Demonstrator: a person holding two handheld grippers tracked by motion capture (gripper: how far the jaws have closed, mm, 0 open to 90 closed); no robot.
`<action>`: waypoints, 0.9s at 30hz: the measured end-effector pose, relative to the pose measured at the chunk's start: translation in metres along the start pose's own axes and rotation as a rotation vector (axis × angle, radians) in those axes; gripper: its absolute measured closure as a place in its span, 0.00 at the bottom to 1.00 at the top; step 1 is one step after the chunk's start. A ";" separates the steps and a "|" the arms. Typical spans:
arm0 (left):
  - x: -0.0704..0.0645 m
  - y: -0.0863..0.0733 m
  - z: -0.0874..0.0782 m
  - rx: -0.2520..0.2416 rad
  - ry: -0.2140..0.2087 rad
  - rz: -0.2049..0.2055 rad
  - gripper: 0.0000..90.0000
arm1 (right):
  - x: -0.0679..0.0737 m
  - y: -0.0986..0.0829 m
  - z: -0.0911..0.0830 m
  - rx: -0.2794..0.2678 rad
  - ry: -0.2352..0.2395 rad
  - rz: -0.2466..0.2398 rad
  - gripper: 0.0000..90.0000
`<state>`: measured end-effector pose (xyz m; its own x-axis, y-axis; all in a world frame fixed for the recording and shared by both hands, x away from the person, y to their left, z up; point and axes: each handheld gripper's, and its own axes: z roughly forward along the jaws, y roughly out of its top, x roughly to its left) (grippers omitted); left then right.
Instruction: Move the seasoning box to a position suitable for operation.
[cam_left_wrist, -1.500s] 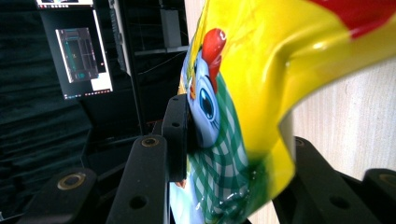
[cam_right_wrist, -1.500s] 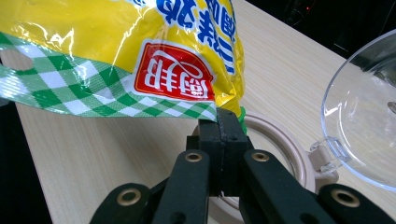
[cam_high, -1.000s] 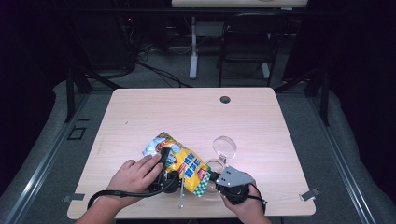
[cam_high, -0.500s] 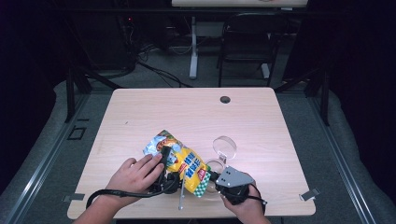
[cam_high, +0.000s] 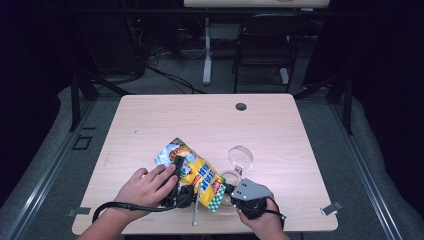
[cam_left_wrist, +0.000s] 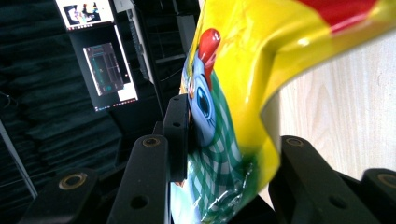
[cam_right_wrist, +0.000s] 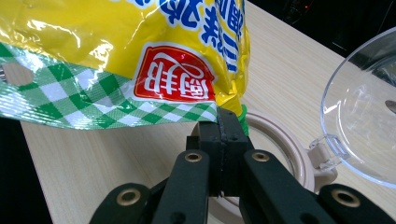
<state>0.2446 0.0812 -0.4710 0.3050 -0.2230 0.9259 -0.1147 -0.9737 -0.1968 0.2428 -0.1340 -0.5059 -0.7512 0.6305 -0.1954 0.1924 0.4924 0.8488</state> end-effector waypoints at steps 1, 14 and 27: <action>0.000 0.000 0.000 -0.001 0.000 0.003 0.76 | 0.000 0.000 0.000 -0.001 0.003 0.003 1.00; 0.003 0.002 -0.001 0.003 0.004 0.025 0.77 | -0.001 0.000 0.000 -0.007 0.008 0.016 1.00; 0.006 0.006 -0.003 0.011 0.004 0.052 0.77 | 0.000 -0.001 0.002 0.001 0.004 0.013 1.00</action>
<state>0.2434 0.0737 -0.4655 0.2952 -0.2731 0.9156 -0.1200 -0.9613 -0.2480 0.2438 -0.1337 -0.5073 -0.7513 0.6344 -0.1822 0.2027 0.4844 0.8510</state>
